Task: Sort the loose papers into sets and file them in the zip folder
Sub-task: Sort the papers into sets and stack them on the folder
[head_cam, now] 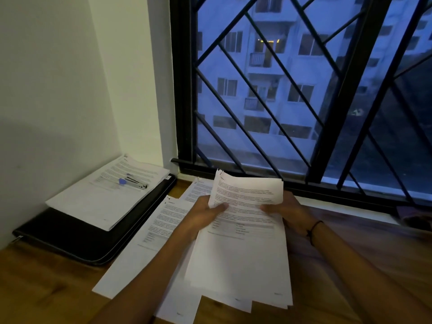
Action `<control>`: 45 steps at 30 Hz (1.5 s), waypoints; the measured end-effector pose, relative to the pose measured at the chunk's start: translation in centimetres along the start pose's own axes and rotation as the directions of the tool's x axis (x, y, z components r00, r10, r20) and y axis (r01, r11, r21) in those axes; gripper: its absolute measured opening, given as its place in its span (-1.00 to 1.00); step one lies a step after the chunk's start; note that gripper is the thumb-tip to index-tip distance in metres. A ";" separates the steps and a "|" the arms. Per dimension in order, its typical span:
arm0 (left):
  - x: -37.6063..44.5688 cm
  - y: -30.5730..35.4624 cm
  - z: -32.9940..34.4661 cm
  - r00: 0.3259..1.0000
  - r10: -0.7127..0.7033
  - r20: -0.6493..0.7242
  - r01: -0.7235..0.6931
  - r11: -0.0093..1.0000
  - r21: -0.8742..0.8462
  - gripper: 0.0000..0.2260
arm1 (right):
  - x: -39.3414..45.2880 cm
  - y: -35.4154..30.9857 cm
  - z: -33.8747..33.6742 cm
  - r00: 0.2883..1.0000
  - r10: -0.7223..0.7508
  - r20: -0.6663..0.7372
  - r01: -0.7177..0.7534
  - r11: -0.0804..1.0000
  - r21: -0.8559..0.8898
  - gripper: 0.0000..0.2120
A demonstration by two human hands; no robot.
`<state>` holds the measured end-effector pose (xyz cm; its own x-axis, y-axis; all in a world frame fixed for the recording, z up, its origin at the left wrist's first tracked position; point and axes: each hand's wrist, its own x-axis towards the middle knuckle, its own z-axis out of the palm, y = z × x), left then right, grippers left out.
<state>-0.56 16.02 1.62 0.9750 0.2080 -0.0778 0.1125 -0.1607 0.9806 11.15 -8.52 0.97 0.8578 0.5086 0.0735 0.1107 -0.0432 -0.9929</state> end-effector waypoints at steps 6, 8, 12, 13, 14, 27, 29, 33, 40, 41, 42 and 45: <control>0.8 -0.5 -1.9 1.000 -0.004 -0.026 0.002 0.996 -0.085 -0.81 | 0.5 0.6 0.3 0.980 0.077 0.181 -0.080 0.997 0.007 -0.54; 0.9 -0.8 -2.6 0.999 0.005 -0.044 -0.006 1.000 -0.031 -0.79 | 0.4 0.5 0.7 0.969 0.108 0.221 -0.107 0.994 -0.016 -0.55; 1.0 -1.7 -3.5 1.000 0.027 -0.003 -0.026 0.999 0.046 -0.77 | 0.6 0.3 1.5 0.989 0.101 0.111 -0.089 0.990 -0.114 -0.74; 0.9 -2.0 -3.8 0.999 0.036 0.005 -0.036 0.998 0.048 -0.77 | 1.1 0.5 1.4 0.997 0.070 0.032 -0.065 0.988 -0.139 -0.78; 0.9 -2.3 -4.0 0.999 0.050 0.010 -0.051 0.997 0.054 -0.76 | 1.6 0.9 1.2 0.999 0.028 -0.047 -0.037 0.979 -0.202 -0.81; 1.1 -5.1 -4.2 0.982 0.164 0.098 -0.174 0.979 0.104 -0.74 | 7.3 2.0 2.3 0.994 0.081 0.070 0.027 0.444 -0.896 -0.50; 1.1 -5.1 -4.3 0.981 0.155 0.119 -0.167 0.981 0.100 -0.74 | 7.7 1.9 3.2 0.992 0.089 0.093 0.051 0.394 -0.918 -0.46; 1.2 -5.2 -4.3 0.981 0.122 0.147 -0.138 0.985 0.105 -0.72 | 8.5 2.5 3.6 0.980 0.123 0.154 0.074 0.491 -0.868 -0.52; 1.0 -5.3 -4.3 0.981 0.124 0.146 -0.139 0.986 0.092 -0.73 | 9.0 2.0 3.7 0.969 0.208 0.134 0.021 0.470 -0.882 -0.53; 1.0 -5.3 -4.3 0.981 0.124 0.147 -0.138 0.987 0.088 -0.73 | 9.1 1.9 3.7 0.969 0.210 0.129 0.020 0.455 -0.890 -0.56; 1.1 -5.4 -4.4 0.981 0.126 0.151 -0.139 0.987 0.083 -0.73 | 9.0 1.9 3.7 0.970 0.207 0.125 0.021 0.441 -0.897 -0.59; 1.0 -5.3 -4.4 0.981 0.119 0.153 -0.132 0.988 0.077 -0.72 | 8.8 2.3 3.4 0.972 0.201 0.125 0.026 0.433 -0.901 -0.60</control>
<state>-1.01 21.29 -2.83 0.9992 0.0374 0.0125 -0.0024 -0.2605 0.9655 17.29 -1.21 -0.93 0.7932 0.5927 -0.1395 0.5226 -0.7803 -0.3436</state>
